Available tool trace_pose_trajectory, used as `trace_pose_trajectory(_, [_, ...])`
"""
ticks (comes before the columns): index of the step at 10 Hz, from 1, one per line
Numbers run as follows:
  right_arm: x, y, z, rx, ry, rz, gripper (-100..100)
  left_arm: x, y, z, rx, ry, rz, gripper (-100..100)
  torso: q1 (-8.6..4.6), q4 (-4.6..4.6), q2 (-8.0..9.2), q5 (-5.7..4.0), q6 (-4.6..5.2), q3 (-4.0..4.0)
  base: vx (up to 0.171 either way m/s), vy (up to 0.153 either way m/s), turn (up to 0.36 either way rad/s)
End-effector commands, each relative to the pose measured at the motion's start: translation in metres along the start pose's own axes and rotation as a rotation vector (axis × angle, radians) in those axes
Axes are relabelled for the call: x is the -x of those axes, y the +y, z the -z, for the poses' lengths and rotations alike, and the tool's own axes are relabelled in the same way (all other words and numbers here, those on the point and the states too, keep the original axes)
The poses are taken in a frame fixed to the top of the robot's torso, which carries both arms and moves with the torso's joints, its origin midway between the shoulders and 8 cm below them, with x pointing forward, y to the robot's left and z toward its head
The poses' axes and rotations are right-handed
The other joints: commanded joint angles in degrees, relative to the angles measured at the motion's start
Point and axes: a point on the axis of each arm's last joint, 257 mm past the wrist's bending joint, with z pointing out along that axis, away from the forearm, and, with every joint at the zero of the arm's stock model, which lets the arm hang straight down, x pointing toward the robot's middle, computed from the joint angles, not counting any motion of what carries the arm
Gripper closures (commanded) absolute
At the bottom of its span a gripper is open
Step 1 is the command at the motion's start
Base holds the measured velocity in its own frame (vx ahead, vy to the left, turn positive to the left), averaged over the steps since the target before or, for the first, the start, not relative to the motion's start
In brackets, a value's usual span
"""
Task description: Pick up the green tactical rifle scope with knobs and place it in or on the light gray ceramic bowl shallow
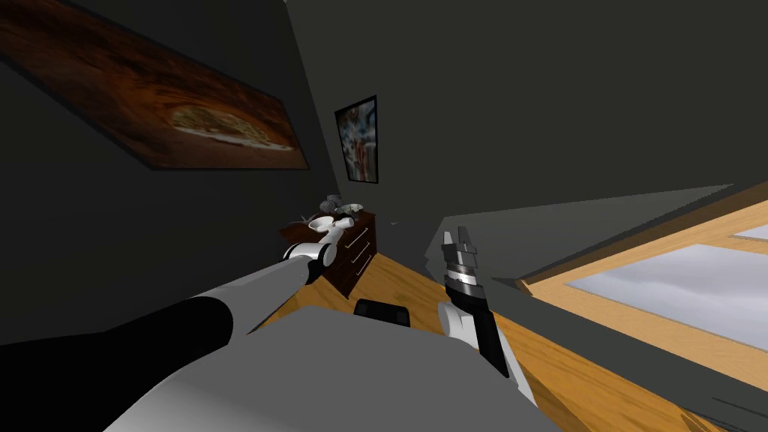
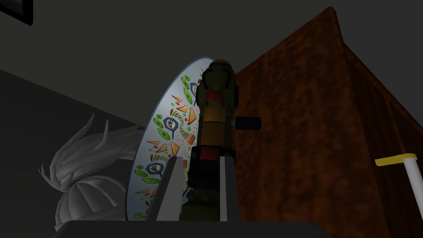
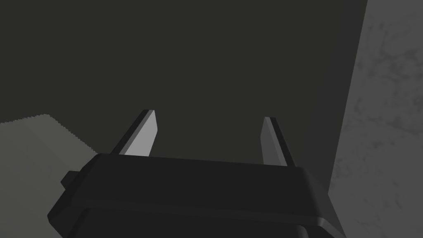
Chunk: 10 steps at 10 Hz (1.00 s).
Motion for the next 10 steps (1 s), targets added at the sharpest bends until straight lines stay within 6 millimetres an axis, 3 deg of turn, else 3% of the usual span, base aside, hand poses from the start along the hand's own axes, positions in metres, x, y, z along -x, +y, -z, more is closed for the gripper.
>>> trace_pose_trajectory(1, [0.000,0.000,0.000,0.000,0.000,0.000,0,-0.010,-0.003,0.000,-0.010,0.019,0.007,100,0.00,0.00,0.00,0.00,0.00,0.00,-0.142,0.289,-0.054])
trace_pose_trajectory(5, [0.000,0.000,0.000,0.000,0.000,0.000,0,-0.027,0.006,0.000,0.006,0.041,0.012,100,0.34,-0.08,-0.20,0.09,-0.22,-0.13,-0.104,0.237,-0.008])
trace_pose_trajectory(10, [0.000,0.000,0.000,0.000,0.000,0.000,0,-0.043,0.026,0.000,0.053,0.056,0.009,100,0.28,-0.15,-0.40,0.08,-0.17,-0.26,-0.053,0.232,0.000])
